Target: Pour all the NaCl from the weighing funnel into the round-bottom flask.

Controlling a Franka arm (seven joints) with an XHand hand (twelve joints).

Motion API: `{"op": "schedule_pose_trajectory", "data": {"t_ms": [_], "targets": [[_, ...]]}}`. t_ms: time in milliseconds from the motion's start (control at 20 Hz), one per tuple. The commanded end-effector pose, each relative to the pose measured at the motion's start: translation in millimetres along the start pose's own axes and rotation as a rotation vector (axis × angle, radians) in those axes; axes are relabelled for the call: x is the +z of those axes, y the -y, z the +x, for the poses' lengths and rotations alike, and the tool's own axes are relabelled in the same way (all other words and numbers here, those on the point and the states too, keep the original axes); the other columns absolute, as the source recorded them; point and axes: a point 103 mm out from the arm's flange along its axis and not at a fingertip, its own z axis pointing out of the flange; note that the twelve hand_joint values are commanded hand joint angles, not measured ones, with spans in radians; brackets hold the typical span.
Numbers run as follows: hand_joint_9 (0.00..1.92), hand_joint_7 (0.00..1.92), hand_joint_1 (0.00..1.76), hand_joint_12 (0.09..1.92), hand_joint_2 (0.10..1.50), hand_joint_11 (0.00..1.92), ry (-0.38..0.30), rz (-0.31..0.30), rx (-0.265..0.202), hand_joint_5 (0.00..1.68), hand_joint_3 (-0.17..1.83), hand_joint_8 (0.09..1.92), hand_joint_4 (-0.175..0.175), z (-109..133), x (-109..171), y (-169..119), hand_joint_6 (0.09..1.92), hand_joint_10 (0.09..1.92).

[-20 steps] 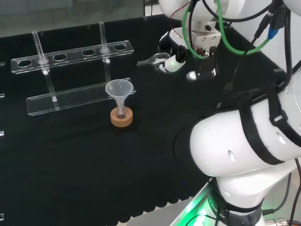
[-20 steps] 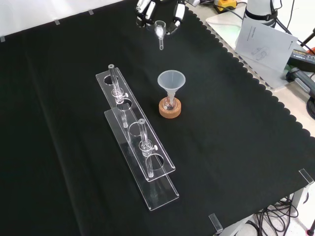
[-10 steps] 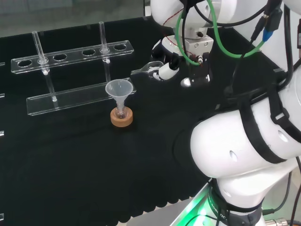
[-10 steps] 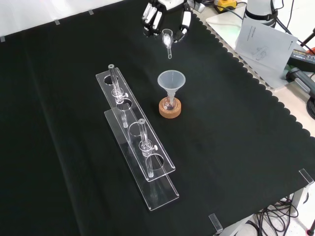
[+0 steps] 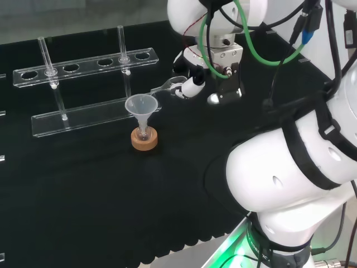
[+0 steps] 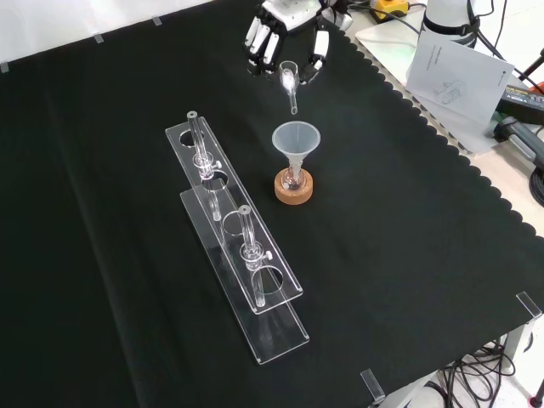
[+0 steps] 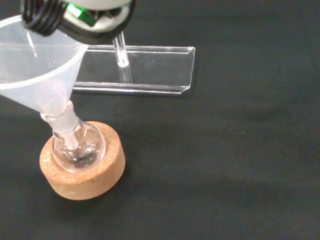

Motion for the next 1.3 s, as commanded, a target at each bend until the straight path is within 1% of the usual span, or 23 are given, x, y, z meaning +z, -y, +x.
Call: {"op": "schedule_pose_trajectory", "data": {"t_ms": [50, 300, 1050, 1300], "targets": [[0.94, 0.59, 1.08, 1.07, 0.72, 0.77, 0.070, 0.029, -0.009, 1.14, 0.65, 0.66, 0.175, 5.6, 3.9, -7.0, 0.90, 0.38], [0.94, 0.58, 1.08, 1.07, 0.72, 0.77, 0.119, 0.046, -0.017, 1.14, 0.65, 0.65, 0.175, 9.9, 6.0, -10.6, 0.90, 0.37], [0.94, 0.58, 1.08, 1.07, 0.72, 0.77, 0.204, 0.059, -0.017, 1.15, 0.65, 0.65, 0.175, 9.3, -3.8, -13.1, 0.89, 0.37], [0.94, 0.58, 1.08, 1.07, 0.71, 0.77, 0.235, 0.061, -0.027, 1.15, 0.65, 0.65, 0.175, 12.0, -5.0, -12.8, 0.89, 0.37]]}}
